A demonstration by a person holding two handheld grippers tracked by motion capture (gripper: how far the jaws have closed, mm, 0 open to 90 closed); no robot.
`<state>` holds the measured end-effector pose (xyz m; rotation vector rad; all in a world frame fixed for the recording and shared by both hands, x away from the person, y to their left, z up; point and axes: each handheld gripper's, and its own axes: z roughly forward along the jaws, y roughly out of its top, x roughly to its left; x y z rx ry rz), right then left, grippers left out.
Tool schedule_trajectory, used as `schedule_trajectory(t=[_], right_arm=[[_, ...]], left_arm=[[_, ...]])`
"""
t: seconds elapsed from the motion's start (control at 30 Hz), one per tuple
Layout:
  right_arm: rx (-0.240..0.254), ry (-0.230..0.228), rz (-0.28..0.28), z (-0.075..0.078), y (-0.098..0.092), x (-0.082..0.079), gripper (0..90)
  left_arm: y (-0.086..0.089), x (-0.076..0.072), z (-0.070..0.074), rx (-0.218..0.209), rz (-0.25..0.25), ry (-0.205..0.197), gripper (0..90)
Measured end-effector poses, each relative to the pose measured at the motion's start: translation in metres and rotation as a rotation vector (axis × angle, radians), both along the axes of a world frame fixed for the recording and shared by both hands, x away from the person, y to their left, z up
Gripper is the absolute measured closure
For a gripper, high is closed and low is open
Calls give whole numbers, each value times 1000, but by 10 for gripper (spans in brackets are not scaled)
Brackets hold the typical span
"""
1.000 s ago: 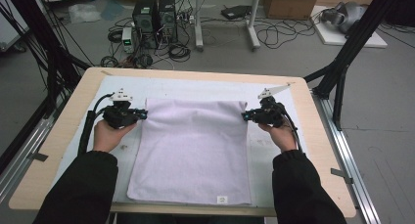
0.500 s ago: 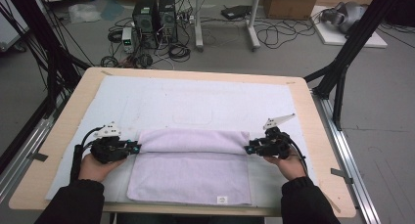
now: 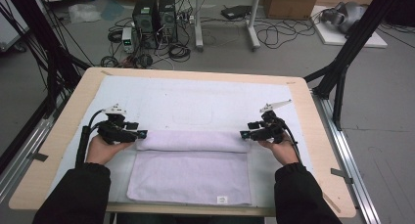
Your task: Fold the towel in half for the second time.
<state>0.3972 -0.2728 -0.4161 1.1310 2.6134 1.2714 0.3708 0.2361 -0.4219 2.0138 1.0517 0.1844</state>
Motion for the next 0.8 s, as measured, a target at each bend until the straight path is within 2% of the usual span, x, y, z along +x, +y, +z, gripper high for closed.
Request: schedule_trajectory(t=[0.03, 0.07, 0.13, 0.17, 0.23, 0.4, 0.47, 0.57, 0.63, 0.67, 0.7, 0.77, 0.8], right_arm=[[4, 29, 2, -4, -1, 3, 388], [25, 66, 20, -8, -2, 5, 467], [75, 102, 66, -11, -3, 5, 671], [79, 100, 92, -11, -3, 4, 767], [63, 78, 115, -6, -1, -1, 832], [72, -13, 135, 17, 2, -19, 849], [89, -49, 150, 28, 1, -30, 850], [88, -105, 179, 42, -1, -50, 850], [78, -127, 208, 48, -2, -68, 849], [88, -133, 228, 49, -3, -78, 846], [96, -138, 246, 49, -3, -88, 824], [90, -144, 265, 46, -5, -104, 764], [89, -152, 254, 44, -7, -108, 742]], left_arm=[[-1, 2, -3, 1, -17, 23, 444], [-1, 4, -6, -4, -42, 41, 509], [-3, 2, -7, -6, -71, 32, 702], [-4, 1, -6, -5, -76, 17, 770], [-4, -3, -2, -1, -79, -7, 827], [2, -22, 16, -44, -75, -92, 833], [4, -33, 23, -70, -80, -137, 827], [8, -55, 32, -91, -95, -185, 824], [11, -73, 32, -98, -120, -197, 824], [13, -82, 30, -97, -138, -198, 820], [15, -90, 27, -103, -153, -184, 794], [18, -102, 23, -77, -173, -172, 672], [19, -106, 22, -65, -178, -163, 630]])
